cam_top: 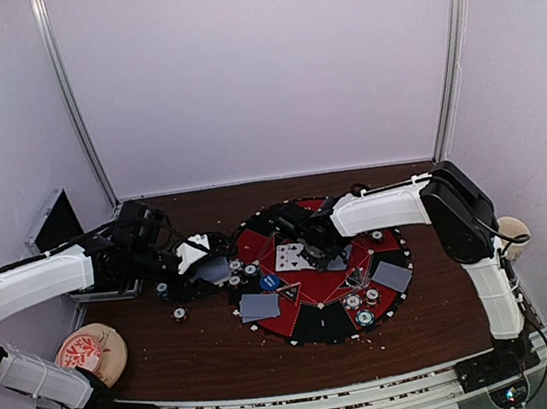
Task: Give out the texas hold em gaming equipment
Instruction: Adjust the poker card in the community card area.
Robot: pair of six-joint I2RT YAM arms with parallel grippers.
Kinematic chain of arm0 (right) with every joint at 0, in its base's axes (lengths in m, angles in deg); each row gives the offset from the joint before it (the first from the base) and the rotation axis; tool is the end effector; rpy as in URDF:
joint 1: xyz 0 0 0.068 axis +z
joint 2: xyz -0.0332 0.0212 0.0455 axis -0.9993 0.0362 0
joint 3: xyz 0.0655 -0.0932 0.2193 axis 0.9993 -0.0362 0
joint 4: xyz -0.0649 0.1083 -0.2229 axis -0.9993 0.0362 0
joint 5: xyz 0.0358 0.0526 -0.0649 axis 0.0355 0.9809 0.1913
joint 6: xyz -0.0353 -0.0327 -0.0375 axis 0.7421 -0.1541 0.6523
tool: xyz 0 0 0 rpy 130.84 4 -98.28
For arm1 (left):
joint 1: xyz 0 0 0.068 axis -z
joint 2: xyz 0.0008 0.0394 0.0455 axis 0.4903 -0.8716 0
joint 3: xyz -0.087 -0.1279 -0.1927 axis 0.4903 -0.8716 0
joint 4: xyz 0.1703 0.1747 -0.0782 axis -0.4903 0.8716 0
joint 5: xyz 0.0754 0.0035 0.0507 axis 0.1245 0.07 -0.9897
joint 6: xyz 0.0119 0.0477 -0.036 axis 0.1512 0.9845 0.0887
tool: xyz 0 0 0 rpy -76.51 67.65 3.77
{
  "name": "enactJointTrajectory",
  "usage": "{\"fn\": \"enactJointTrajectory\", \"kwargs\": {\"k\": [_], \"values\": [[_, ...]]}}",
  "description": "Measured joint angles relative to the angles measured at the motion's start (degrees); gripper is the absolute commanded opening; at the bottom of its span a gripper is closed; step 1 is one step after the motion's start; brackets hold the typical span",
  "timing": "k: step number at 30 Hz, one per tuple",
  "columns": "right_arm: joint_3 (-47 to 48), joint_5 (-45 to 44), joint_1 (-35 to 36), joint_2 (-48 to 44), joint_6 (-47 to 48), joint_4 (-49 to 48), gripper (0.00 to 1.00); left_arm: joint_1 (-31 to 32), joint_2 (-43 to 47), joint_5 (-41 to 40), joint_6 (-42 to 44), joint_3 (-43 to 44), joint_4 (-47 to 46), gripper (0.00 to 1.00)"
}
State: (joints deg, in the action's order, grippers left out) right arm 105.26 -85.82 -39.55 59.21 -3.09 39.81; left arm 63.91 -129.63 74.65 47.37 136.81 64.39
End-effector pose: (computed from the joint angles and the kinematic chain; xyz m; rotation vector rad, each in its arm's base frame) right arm 0.3054 0.3019 0.1200 -0.6506 2.4237 -0.5406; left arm 0.2190 -0.1724 0.2073 1.4641 1.8979 -0.5065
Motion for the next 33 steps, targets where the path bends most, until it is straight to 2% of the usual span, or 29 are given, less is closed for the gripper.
{"fn": "enactJointTrajectory", "kwargs": {"k": [33], "values": [[-6.14, -1.33, -0.04, -3.98, 2.25, 0.66, 1.00, 0.00, 0.00, -0.02, 0.00, 0.00, -0.02, 0.54]]}}
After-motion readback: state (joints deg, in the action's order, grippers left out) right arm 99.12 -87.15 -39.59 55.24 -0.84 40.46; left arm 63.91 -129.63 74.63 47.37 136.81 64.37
